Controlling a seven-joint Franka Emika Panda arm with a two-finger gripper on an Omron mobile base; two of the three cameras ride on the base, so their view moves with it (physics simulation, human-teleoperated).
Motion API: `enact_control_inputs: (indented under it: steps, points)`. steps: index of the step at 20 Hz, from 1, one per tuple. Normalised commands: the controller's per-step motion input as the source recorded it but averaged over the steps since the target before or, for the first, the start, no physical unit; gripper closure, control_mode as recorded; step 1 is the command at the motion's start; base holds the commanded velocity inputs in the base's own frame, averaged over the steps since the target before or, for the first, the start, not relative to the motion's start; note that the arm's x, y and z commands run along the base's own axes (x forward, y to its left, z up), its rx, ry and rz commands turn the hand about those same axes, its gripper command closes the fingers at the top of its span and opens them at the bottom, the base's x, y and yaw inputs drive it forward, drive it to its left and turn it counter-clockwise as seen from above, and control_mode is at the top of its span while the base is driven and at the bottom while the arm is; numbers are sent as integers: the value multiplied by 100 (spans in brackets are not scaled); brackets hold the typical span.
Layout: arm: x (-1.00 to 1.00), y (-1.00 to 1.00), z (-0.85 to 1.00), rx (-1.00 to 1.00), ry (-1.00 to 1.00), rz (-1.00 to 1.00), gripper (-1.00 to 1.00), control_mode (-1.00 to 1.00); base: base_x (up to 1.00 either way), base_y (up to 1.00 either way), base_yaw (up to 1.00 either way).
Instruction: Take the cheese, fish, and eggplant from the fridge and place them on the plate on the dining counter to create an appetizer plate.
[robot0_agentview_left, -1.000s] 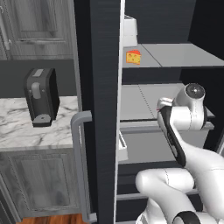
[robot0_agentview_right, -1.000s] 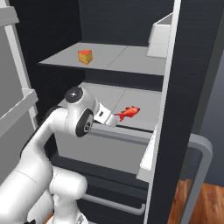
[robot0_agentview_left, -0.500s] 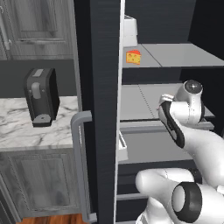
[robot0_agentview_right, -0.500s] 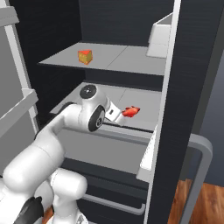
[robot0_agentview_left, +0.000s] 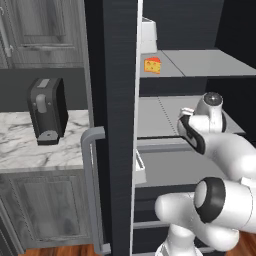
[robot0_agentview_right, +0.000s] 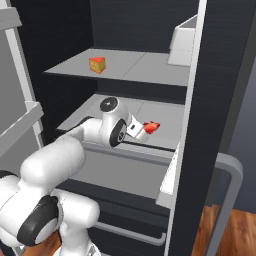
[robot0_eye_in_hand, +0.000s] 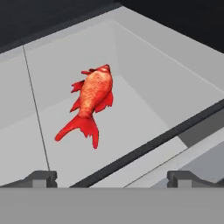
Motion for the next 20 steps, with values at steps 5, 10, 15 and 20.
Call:
enact_control_inputs:
  steps: [5, 10, 15, 20]
  points:
    - [40, -4, -19, 1, 0, -3, -100, -100, 0, 0, 0]
    - [37, -14, -14, 2, 0, -3, -100, -100, 0, 0, 0]
    - [40, -16, -15, 3, 0, -3, -100, -100, 0, 0, 0]
    - [43, -10, -21, 2, 0, -2, -100, -100, 0, 0, 0]
